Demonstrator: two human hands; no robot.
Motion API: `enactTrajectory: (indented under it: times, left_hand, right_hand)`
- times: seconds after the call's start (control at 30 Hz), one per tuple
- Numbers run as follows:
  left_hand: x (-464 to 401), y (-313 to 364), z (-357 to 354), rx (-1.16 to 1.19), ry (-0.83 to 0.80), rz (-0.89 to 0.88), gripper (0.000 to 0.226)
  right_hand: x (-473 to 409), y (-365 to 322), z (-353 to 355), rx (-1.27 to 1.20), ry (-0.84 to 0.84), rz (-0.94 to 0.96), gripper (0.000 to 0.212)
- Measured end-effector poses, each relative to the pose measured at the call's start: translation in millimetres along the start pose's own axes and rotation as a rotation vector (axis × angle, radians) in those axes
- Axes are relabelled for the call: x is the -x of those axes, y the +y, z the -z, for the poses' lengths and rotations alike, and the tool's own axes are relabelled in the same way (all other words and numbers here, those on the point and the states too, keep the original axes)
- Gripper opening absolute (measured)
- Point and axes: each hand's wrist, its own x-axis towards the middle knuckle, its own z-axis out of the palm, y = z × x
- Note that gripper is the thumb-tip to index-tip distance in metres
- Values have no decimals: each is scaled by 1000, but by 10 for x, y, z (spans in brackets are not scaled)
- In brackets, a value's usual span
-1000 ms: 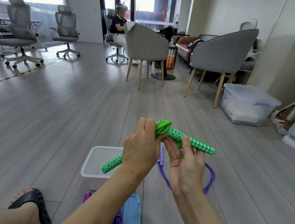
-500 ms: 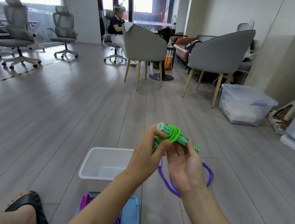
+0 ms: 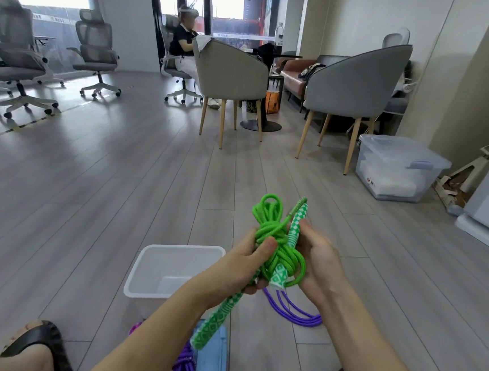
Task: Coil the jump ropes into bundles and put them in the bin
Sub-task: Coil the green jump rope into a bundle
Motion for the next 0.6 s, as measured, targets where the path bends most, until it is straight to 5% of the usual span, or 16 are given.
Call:
enactTrajectory:
  times: [0.2, 0.3, 0.43, 0.6]
  left_hand:
    - [-52, -46, -83, -78, 212, -92, 21]
    - [-99, -43, -40, -114, 289, -125, 15]
    - [-147, 3, 31, -109, 322, -174, 20]
    - [-174, 36, 149, 58, 411, -204, 26]
  right_hand:
    - [-64, -18, 61, 420, -50, 117, 23]
    - [-6, 51, 30, 557, -127, 96, 27]
    - [40, 59, 10, 421, -180, 88, 25]
    - [107, 138, -24, 569, -322, 65, 52]
